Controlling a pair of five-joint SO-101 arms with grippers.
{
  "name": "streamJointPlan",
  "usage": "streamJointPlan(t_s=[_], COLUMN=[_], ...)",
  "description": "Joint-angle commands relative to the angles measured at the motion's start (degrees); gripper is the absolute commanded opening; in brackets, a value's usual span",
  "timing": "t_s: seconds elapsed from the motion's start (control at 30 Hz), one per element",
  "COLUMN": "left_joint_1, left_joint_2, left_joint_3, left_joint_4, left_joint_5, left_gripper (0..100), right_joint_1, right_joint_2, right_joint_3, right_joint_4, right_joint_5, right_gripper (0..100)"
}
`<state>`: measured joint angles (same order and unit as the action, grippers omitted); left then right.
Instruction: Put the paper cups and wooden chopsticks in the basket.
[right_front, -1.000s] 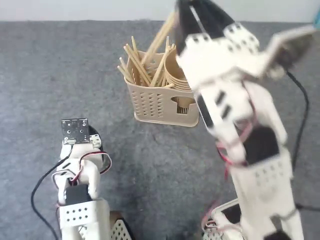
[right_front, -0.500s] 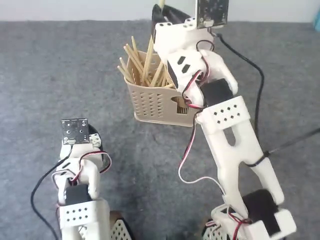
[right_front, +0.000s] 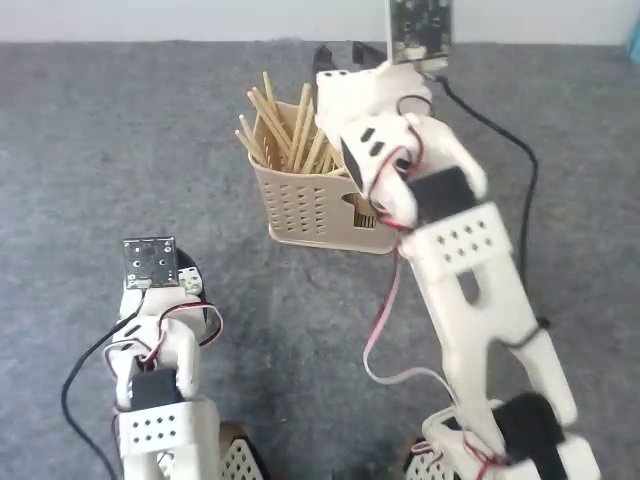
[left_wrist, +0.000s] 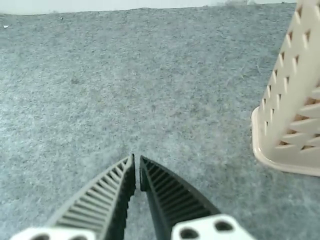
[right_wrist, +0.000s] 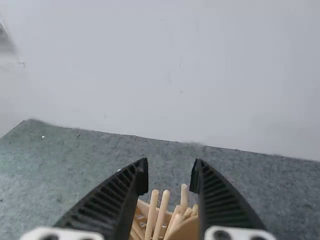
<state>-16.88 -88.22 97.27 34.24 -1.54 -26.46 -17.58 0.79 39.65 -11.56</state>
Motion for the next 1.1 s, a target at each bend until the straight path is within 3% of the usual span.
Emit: streamJointPlan(t_s=[0.0,0.13,0.4,0.53,0.73,1.07], left_joint_1=[0.4,0.4,0.4,0.4,0.5,2.3], left_joint_2=[-0.9,-0.9,-0.9,-1.0,-1.0,-1.0], left_joint_3=[-0.4,-0.4,-0.4,-0.4,-0.4,-0.4], left_joint_4=[-1.8,-1.8,-1.8,-1.8,-3.6,-3.4], left_joint_5=[-0.5,-0.5,-0.5,-0.5,-0.5,-0.6], left_gripper=[1,1,1,1,1,1], right_joint_1=[0.0,1.5,8.8,16.7,27.6,32.7], right_joint_2=[-9.1,-15.8,-26.9,-32.4,-45.3,-70.9], right_joint_3=[-1.4,-1.4,-1.3,1.7,16.5,45.4], right_joint_4=[7.4,17.3,32.6,38.3,38.6,29.8], right_joint_5=[-0.6,-0.6,-0.7,-0.6,0.2,6.9], right_gripper=[12.7,0.0,0.8,0.8,0.8,0.8])
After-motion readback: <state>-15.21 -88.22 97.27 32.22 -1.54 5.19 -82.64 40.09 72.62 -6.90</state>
